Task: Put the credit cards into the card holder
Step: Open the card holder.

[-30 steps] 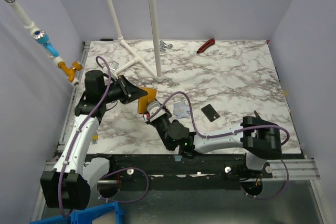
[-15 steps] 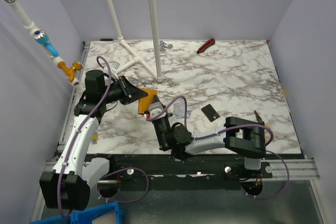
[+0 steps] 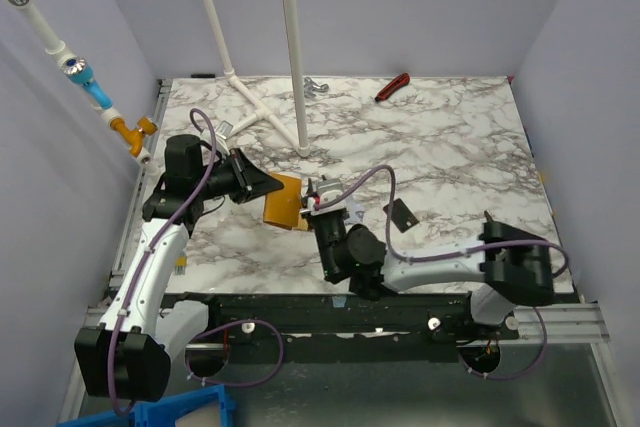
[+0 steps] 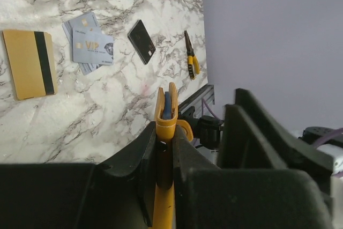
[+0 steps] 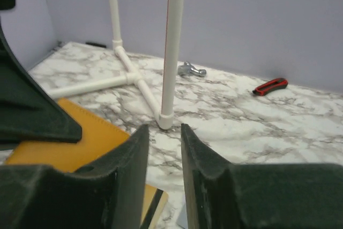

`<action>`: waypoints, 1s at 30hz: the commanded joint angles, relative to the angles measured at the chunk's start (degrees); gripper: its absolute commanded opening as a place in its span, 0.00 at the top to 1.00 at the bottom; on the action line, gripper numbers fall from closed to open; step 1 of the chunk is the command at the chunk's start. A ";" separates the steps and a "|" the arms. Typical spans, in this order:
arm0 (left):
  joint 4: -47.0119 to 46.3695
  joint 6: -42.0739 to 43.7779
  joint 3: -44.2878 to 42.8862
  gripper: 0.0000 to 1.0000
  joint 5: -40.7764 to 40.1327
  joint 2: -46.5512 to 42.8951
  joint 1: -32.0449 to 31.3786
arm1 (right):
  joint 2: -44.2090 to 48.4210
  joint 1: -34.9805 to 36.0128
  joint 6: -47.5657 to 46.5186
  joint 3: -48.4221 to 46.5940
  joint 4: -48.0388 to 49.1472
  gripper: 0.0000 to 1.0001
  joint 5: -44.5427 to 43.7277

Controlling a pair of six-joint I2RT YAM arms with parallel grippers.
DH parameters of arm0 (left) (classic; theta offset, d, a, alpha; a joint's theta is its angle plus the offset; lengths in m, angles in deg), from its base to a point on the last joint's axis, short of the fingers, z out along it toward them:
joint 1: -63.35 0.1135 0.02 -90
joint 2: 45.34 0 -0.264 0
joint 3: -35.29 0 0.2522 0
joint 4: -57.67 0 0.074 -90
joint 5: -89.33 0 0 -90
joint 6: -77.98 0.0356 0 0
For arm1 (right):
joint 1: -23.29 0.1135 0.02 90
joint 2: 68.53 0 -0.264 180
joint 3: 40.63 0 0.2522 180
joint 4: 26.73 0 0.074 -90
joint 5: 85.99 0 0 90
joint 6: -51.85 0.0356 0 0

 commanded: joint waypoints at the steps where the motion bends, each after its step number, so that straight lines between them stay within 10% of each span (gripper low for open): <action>1: -1.05 3.07 -1.20 1.00 0.10 0.57 -1.36 | 15.21 -1.35 35.92 0.38 -38.61 0.58 6.46; 11: -2.55 5.13 -3.48 1.00 -0.19 2.66 -4.98 | 21.89 -6.87 62.76 -6.58 -76.66 0.36 33.82; 30: -3.17 5.06 -1.96 1.00 1.63 -0.02 -5.44 | 21.41 -11.09 73.80 -7.36 -84.25 0.49 31.31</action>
